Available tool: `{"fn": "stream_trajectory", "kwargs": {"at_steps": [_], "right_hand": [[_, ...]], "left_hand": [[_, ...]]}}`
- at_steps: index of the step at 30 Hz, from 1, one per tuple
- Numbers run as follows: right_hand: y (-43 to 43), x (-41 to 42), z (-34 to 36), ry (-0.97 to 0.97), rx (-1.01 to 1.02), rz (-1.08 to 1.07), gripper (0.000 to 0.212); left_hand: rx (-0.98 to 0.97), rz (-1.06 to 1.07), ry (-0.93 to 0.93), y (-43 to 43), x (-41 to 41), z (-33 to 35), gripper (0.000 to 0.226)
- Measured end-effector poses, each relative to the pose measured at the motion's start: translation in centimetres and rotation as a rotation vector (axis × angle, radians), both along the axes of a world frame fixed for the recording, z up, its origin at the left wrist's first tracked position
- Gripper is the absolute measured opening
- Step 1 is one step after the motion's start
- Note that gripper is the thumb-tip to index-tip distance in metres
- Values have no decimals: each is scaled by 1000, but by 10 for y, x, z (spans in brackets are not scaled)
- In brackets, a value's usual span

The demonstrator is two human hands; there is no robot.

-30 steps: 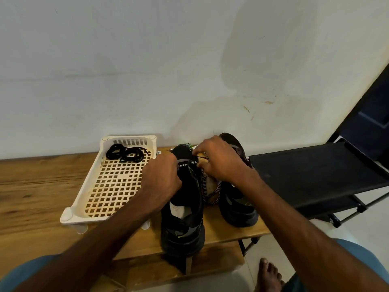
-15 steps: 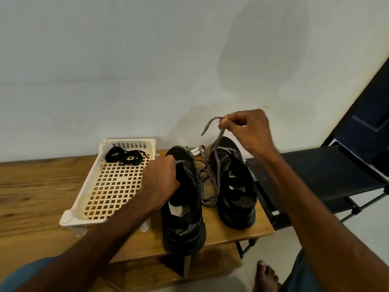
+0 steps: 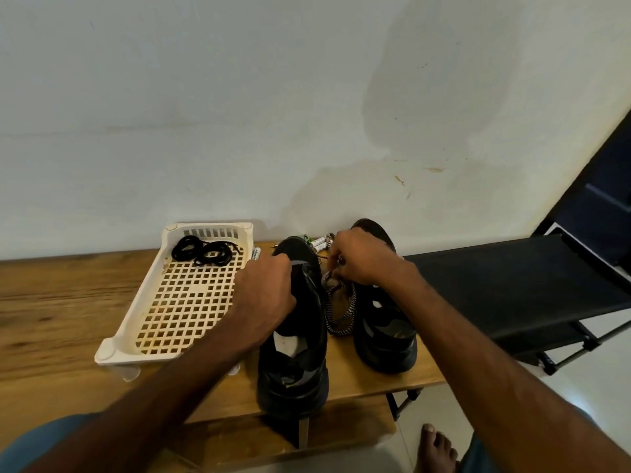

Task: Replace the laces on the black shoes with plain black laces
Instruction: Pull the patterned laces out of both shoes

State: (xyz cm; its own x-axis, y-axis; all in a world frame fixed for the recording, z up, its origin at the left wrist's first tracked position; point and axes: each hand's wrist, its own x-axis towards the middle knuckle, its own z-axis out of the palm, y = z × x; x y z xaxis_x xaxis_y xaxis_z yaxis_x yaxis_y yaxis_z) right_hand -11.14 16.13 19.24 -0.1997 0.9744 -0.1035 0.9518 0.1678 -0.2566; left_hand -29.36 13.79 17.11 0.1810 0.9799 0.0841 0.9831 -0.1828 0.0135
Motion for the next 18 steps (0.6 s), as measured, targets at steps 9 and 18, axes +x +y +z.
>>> {"fn": "stream_trajectory", "kwargs": {"at_steps": [9, 18], "right_hand": [[10, -28, -35, -129, -141, 17, 23], [2, -36, -31, -87, -91, -38, 20]], "left_hand": [[11, 22, -37, 3, -1, -4, 21], [56, 19, -62, 5, 1, -9, 23]]}}
